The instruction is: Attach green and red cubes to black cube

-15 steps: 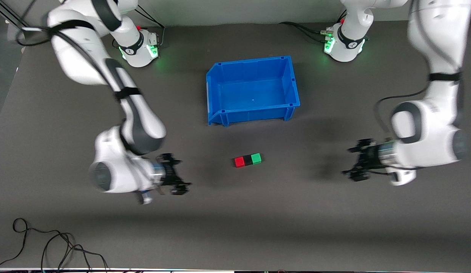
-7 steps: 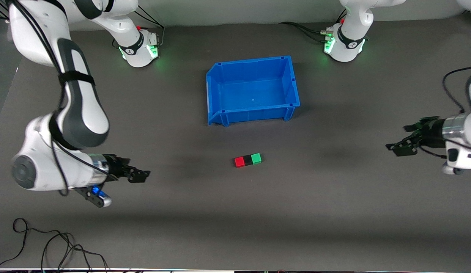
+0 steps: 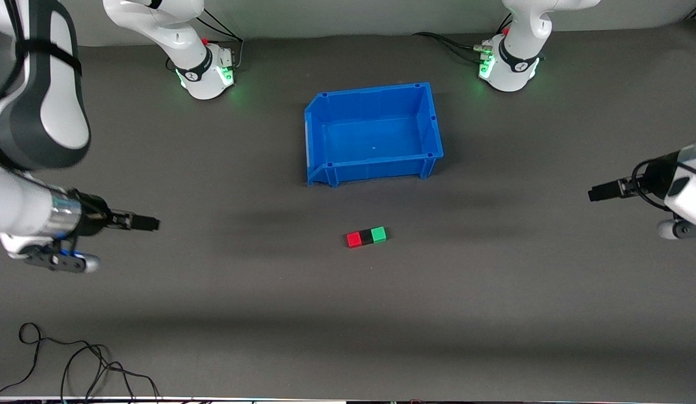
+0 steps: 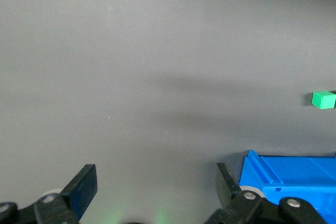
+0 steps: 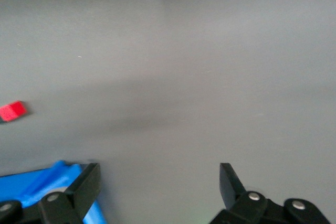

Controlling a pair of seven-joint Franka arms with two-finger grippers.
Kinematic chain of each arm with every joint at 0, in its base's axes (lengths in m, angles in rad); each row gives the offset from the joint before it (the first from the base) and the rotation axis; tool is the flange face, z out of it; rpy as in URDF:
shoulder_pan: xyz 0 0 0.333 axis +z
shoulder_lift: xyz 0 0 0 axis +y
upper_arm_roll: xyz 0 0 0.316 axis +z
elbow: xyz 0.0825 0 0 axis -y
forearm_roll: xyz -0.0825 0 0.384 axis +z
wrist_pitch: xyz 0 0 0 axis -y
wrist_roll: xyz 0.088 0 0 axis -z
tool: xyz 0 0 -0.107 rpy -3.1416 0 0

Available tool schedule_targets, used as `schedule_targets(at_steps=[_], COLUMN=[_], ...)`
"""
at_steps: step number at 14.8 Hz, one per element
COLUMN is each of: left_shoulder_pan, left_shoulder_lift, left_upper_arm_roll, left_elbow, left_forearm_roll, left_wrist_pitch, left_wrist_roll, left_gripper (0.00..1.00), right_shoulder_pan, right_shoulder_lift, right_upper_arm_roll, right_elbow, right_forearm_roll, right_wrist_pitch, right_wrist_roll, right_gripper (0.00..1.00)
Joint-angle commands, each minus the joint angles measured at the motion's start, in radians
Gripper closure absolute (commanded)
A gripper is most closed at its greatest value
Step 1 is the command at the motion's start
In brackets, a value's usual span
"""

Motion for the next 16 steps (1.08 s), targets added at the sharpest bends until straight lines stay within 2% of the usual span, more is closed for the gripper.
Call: schedule_targets(at_steps=[1, 3, 4, 6, 11, 16], left_shoulder_pan=[-0.037, -0.049, -0.049, -0.066, -0.080, -0.068], left_shoulder_lift=[-0.055, -0.103, -0.129, -0.158, -0.200, -0.197], left_upper_arm_roll=[0.007, 0.008, 0.007, 0.007, 0.002, 0.010], left_elbow=[-0.017, -0.053, -0.079, -0.113, -0.114, -0.106], left_forearm_roll=[0.029, 0.044, 0.058, 0.061, 0.059, 0.064], left_wrist_pitch=[0.000, 0.018, 0.043, 0.066, 0.017, -0.037], left_wrist_roll=[0.042, 0.079, 0.103, 0.108, 0.139, 0.157], left_gripper=[0.00, 0.00, 0.00, 0.00, 0.00, 0.00], right_shoulder_pan=[-0.055, -0.079, -0.077, -0.077, -0.083, -0.079], right_shoulder_lift=[-0.104, -0.146, -0.200, -0.265, -0.257, -0.254], right_upper_arm_roll=[0.079, 0.084, 0.084, 0.086, 0.063, 0.061], right_elbow=[-0.069, -0.114, -0.167, -0.235, -0.229, -0.215], right_forearm_roll=[-0.060, -0.059, -0.066, -0.066, -0.066, -0.068], right_wrist_pitch=[0.078, 0.126, 0.158, 0.150, 0.062, 0.071], right_wrist_roll=[-0.045, -0.131, -0.148, -0.136, -0.145, -0.148], right_gripper=[0.00, 0.00, 0.00, 0.00, 0.00, 0.00])
